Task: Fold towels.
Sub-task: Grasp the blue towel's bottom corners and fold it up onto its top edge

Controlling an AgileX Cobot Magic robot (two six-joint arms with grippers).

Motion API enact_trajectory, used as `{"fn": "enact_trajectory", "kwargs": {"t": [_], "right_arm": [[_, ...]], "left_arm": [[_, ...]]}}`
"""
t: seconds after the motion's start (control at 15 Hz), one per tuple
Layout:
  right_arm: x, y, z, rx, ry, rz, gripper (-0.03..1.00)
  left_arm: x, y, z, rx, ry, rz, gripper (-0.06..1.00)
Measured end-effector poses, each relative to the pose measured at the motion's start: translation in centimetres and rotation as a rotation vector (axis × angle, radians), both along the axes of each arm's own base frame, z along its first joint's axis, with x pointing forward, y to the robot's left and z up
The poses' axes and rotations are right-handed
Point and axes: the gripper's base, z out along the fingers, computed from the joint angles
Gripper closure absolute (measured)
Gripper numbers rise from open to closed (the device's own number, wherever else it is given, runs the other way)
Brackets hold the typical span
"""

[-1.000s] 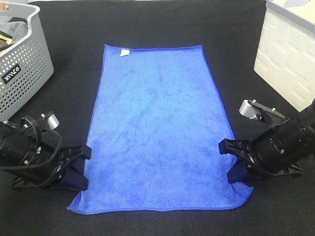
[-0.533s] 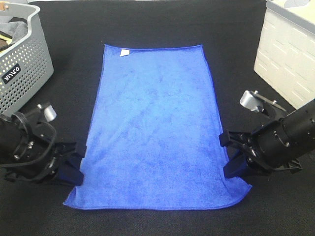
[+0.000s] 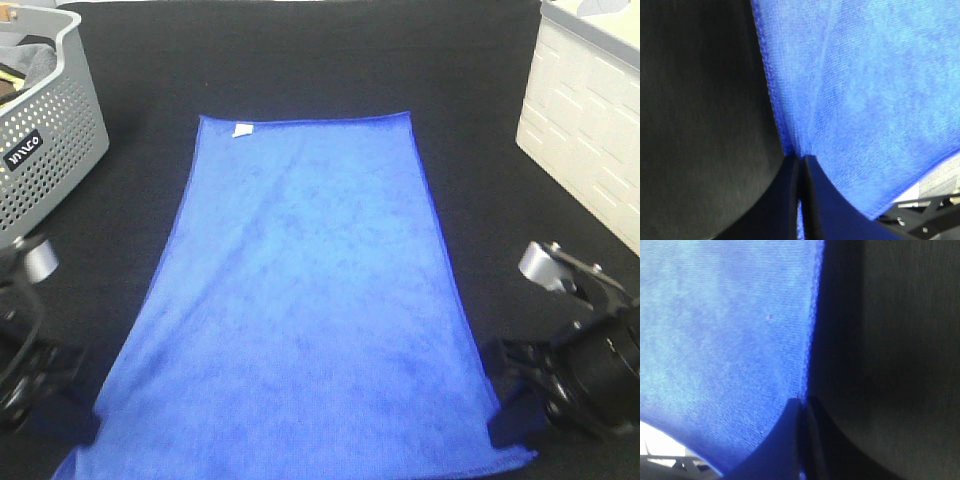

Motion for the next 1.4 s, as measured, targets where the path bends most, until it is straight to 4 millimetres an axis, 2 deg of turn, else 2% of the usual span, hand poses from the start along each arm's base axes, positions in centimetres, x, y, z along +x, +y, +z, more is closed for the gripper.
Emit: {"fn": "enact_trajectory", "kwargs": {"t": [0.07,0.2,0.4,0.53,0.73,0.8,0.93,1.07,1.27,1.33,1.4], "right_arm": [[-1.3,-0.2,-0.1,0.000,0.013,0.000,0.97],[-2.5,-0.4,-0.1,0.006,0.024,0.005,0.97],[-2.4,-0.4,0.3,0.011,0.003,0.007,0.97],[-0.9,-0.1,1.2,0.019,-0.049,0.011,0.97],[2.7,0.6,3.7,0.030,-0.182,0.031,0.97],[4.8,0.9,4.7,0.026,-0.235,0.049,0.97],[7.9,1.5,5.6,0.023,-0.288,0.064,0.97],[10.9,2.1,5.7,0.021,-0.312,0.066,0.97],[15.8,3.0,5.9,0.025,-0.369,0.060,0.97],[17.4,3.3,6.1,0.029,-0.394,0.059,0.97],[20.1,3.9,6.1,0.032,-0.430,0.059,0.97]], "left_arm": [[-1.4,0.4,0.0,-0.001,0.003,0.004,0.94],[-2.6,0.7,-0.1,-0.002,0.007,0.008,0.94],[-2.6,0.6,0.1,-0.014,-0.012,0.035,0.94],[-1.8,0.8,0.2,-0.007,-0.079,0.111,0.94],[0.1,1.3,0.8,0.038,-0.237,0.174,0.94],[1.0,1.2,1.4,0.042,-0.290,0.167,0.94],[4.0,0.5,3.4,0.034,-0.400,0.158,0.94],[6.9,-0.1,4.2,0.039,-0.453,0.171,0.94],[11.3,-0.8,4.1,0.085,-0.521,0.163,0.94],[13.2,-0.9,3.7,0.092,-0.526,0.170,0.94],[15.8,-0.7,3.2,0.098,-0.530,0.196,0.94]]}}
